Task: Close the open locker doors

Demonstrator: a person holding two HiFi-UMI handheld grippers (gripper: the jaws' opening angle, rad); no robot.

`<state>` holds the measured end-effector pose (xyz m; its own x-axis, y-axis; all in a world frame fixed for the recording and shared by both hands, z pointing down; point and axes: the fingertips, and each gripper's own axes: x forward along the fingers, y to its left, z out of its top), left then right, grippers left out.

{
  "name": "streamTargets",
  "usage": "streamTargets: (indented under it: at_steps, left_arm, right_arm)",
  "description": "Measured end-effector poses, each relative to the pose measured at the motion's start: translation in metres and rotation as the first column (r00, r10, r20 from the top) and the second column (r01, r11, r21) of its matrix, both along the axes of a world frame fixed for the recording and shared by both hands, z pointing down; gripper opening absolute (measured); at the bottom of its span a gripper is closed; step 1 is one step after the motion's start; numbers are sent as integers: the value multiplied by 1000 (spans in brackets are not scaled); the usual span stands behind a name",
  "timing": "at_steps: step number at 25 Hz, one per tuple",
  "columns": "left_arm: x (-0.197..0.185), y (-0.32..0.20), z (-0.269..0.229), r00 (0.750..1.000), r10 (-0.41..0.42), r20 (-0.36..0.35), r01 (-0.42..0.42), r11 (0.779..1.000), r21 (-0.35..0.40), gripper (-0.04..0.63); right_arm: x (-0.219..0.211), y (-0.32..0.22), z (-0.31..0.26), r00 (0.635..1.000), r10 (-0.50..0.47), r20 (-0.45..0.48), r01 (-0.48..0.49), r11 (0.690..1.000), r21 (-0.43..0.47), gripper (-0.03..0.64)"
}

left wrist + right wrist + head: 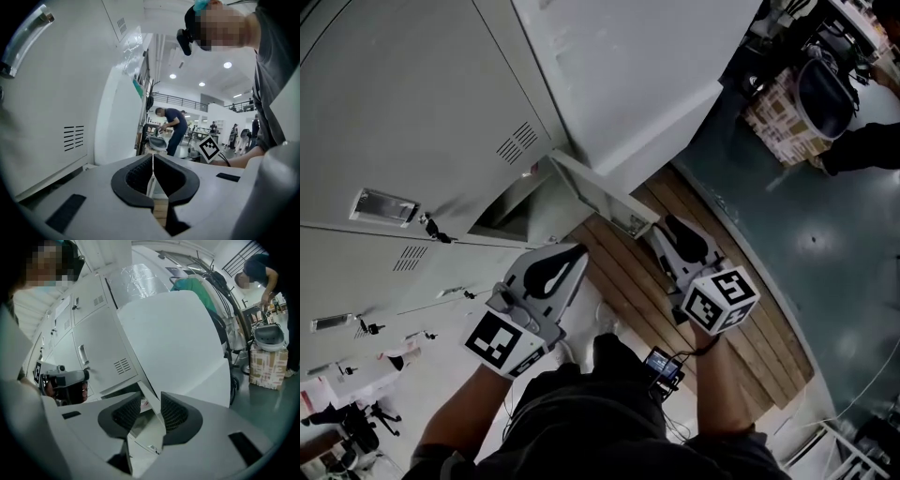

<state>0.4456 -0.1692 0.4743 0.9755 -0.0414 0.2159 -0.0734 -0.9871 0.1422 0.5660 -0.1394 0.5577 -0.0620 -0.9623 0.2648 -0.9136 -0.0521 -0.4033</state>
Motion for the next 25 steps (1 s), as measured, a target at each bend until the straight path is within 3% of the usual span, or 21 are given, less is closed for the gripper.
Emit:
streamTargets:
  at_steps: [14,25]
  left_arm:
    - [16,-6,22,998,20,51,-19,1000,-14,9]
    - [-20,-7,28,998,-29,59,30,999,-27,9]
  right_arm:
    - [8,-12,41,999,8,43,-6,999,-42,92]
    - [-2,-7,43,997,27,74,-23,999,-48,92]
